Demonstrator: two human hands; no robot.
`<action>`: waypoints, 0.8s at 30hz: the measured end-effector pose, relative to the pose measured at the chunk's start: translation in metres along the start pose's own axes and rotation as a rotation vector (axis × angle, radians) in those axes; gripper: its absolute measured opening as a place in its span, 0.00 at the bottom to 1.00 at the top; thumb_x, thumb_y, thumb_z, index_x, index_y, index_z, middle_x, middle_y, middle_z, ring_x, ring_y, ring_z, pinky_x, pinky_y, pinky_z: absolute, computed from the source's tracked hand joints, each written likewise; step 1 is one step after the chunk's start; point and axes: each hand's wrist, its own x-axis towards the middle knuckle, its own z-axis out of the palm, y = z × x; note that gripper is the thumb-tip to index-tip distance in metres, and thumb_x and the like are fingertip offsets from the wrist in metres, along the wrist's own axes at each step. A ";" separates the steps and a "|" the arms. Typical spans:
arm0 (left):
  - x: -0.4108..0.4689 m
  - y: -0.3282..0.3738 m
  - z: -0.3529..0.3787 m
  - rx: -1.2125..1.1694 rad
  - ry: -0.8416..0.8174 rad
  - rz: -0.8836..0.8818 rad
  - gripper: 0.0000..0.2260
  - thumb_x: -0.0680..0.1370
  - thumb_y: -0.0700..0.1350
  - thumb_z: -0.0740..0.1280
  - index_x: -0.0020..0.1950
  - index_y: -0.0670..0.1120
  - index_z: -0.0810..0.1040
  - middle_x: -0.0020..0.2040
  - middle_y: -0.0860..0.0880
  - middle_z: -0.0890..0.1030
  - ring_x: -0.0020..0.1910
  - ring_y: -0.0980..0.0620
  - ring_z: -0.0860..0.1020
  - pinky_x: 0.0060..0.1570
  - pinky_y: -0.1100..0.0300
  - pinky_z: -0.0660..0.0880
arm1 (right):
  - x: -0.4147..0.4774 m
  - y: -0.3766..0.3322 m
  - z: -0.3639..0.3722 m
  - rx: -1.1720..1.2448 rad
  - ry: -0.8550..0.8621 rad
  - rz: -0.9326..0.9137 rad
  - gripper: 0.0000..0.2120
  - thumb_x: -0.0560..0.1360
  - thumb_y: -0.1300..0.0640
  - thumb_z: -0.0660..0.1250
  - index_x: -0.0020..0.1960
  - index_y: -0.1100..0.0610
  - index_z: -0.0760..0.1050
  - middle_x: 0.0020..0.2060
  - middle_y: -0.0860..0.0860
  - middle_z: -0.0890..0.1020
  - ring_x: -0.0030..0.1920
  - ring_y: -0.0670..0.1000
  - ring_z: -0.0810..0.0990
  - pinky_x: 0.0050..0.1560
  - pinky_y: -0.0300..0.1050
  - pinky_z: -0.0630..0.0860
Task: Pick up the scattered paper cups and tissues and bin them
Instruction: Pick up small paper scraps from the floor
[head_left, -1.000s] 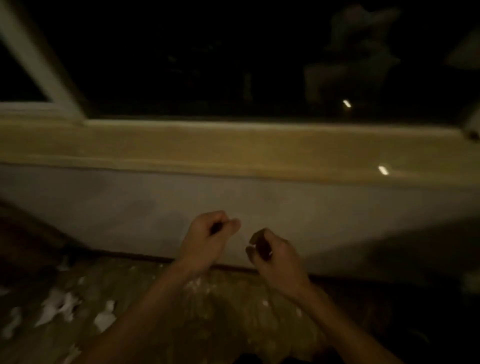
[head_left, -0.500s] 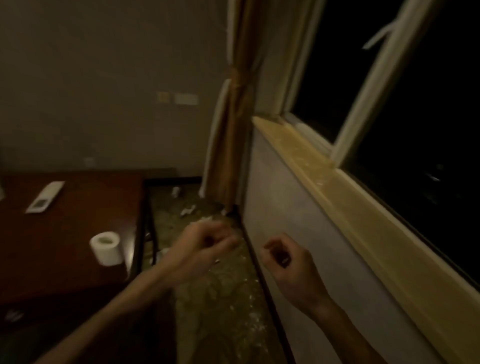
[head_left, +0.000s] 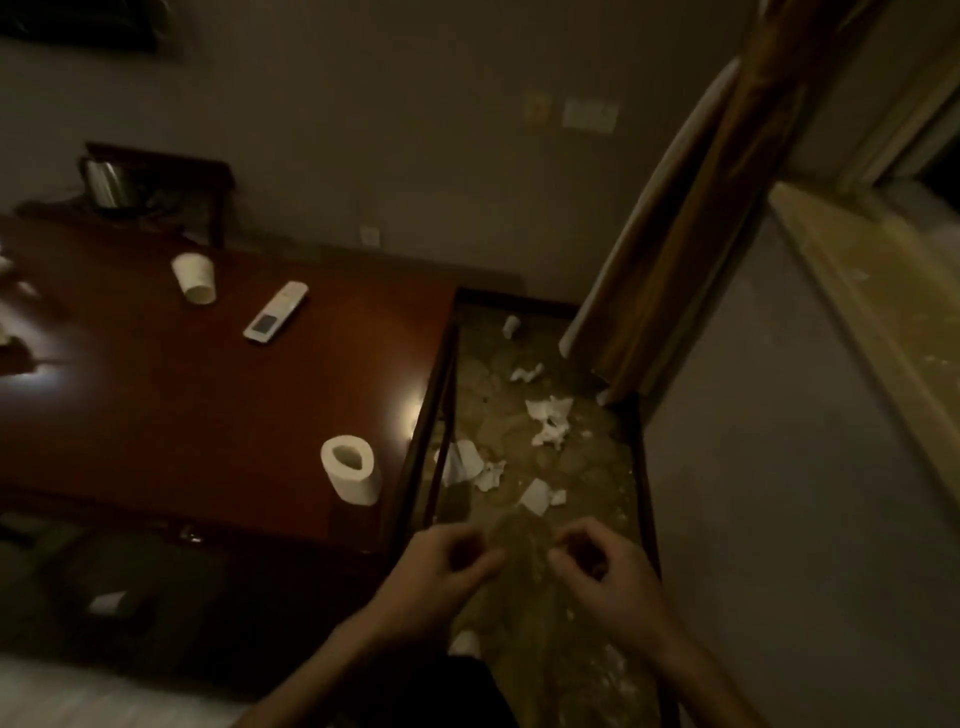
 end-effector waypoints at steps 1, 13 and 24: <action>0.022 -0.005 0.004 -0.005 0.047 -0.020 0.04 0.80 0.50 0.68 0.46 0.56 0.80 0.45 0.59 0.83 0.45 0.63 0.82 0.43 0.69 0.76 | 0.019 0.004 -0.001 -0.005 -0.022 0.038 0.04 0.76 0.49 0.69 0.47 0.39 0.77 0.44 0.40 0.82 0.45 0.38 0.80 0.42 0.36 0.78; 0.256 -0.058 -0.004 0.065 0.107 -0.323 0.03 0.80 0.51 0.67 0.47 0.55 0.78 0.45 0.55 0.81 0.44 0.58 0.81 0.46 0.62 0.79 | 0.202 0.078 -0.049 0.004 -0.089 0.363 0.11 0.77 0.51 0.69 0.58 0.48 0.74 0.45 0.52 0.79 0.42 0.46 0.78 0.43 0.39 0.75; 0.451 -0.182 0.026 0.039 0.114 -0.417 0.07 0.77 0.57 0.69 0.45 0.54 0.78 0.43 0.52 0.82 0.43 0.55 0.81 0.43 0.59 0.79 | 0.448 0.235 -0.071 -0.066 -0.191 0.464 0.06 0.78 0.56 0.68 0.53 0.57 0.78 0.40 0.53 0.80 0.38 0.49 0.78 0.35 0.39 0.73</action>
